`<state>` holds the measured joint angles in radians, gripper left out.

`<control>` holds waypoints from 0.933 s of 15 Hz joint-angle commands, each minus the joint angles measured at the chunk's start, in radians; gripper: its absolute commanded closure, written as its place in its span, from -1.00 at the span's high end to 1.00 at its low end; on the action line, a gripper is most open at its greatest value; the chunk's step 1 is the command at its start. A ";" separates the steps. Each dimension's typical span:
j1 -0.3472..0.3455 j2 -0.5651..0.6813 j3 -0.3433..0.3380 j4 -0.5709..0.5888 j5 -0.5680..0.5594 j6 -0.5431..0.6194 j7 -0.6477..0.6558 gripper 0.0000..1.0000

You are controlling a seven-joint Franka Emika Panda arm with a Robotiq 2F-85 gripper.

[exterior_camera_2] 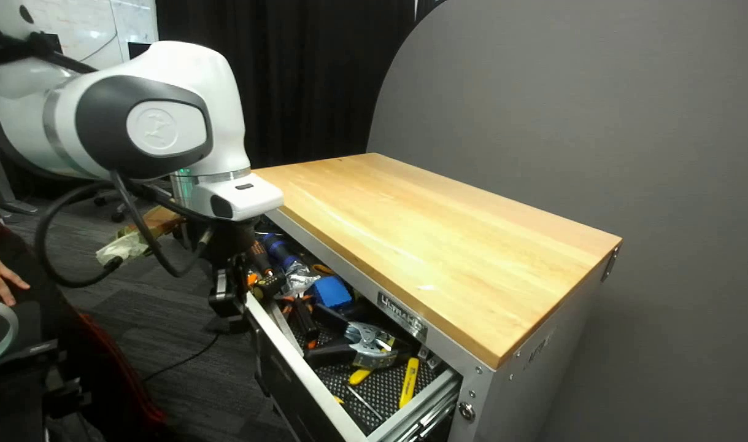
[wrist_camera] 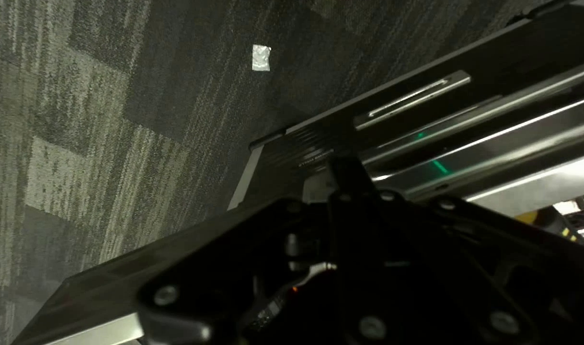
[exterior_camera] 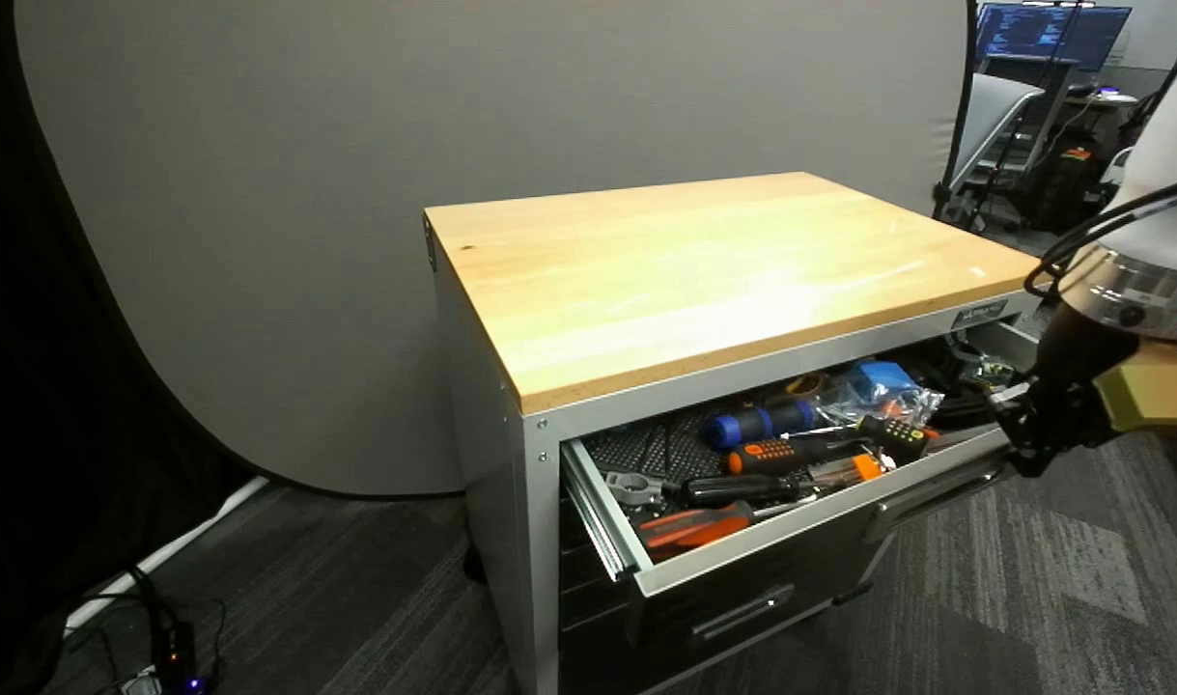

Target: Put the screwdriver in the drawer then close the drawer

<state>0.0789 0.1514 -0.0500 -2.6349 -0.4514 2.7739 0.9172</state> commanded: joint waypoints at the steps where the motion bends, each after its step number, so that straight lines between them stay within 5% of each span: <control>1: 0.063 0.053 -0.019 0.112 -0.030 0.049 0.068 -0.99; 11: 0.126 0.161 -0.043 0.325 -0.177 0.109 0.222 -0.99; 14: 0.096 0.163 -0.015 0.319 -0.131 0.085 0.156 -0.99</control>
<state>0.1880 0.2984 -0.0714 -2.3326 -0.5914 2.8564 1.1027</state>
